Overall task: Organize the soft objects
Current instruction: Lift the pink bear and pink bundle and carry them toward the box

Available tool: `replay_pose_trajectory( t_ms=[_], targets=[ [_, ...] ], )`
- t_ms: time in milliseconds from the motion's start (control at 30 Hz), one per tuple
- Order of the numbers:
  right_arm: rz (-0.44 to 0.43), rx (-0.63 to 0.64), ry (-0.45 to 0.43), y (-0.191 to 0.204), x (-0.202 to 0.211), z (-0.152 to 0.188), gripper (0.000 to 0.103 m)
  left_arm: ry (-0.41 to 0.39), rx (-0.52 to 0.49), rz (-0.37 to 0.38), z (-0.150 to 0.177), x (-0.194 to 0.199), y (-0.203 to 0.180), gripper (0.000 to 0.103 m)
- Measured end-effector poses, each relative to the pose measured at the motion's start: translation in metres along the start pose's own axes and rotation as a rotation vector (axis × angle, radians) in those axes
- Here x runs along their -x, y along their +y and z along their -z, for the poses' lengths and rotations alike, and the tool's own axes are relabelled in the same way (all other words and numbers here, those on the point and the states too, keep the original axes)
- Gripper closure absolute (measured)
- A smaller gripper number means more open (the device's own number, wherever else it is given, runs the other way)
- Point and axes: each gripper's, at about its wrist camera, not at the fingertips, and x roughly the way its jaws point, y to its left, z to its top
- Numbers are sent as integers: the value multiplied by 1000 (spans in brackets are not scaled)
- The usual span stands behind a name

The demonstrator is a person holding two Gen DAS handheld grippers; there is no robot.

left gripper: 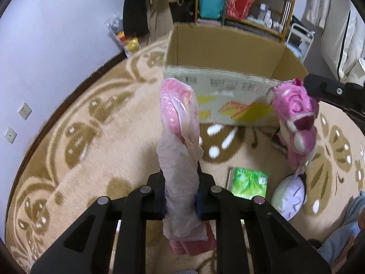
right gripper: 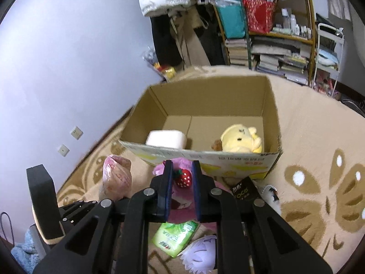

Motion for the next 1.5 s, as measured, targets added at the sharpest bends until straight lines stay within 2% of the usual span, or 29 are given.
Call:
replay_pose_trajectory(
  t_ms=[200, 367, 700, 833, 1167, 1500],
  targets=[
    [-19, -8, -124, 5, 39, -11, 86, -134, -20, -21, -13, 36, 0, 87],
    [30, -11, -228, 6, 62, -28, 86, -211, -28, -19, -25, 56, 1, 87],
    [51, -6, -295, -7, 60, -60, 86, -295, -17, -16, -64, 58, 5, 87],
    [58, -2, -301, -10, 54, -65, 86, -314, -21, -12, -81, 53, 3, 87],
    [90, 25, -297, -24, 27, -78, 86, -298, -55, -24, -109, 28, -12, 86],
    [103, 98, -218, -18, -9, -73, 86, -266, -85, 7, -116, -1, -26, 85]
  ],
)
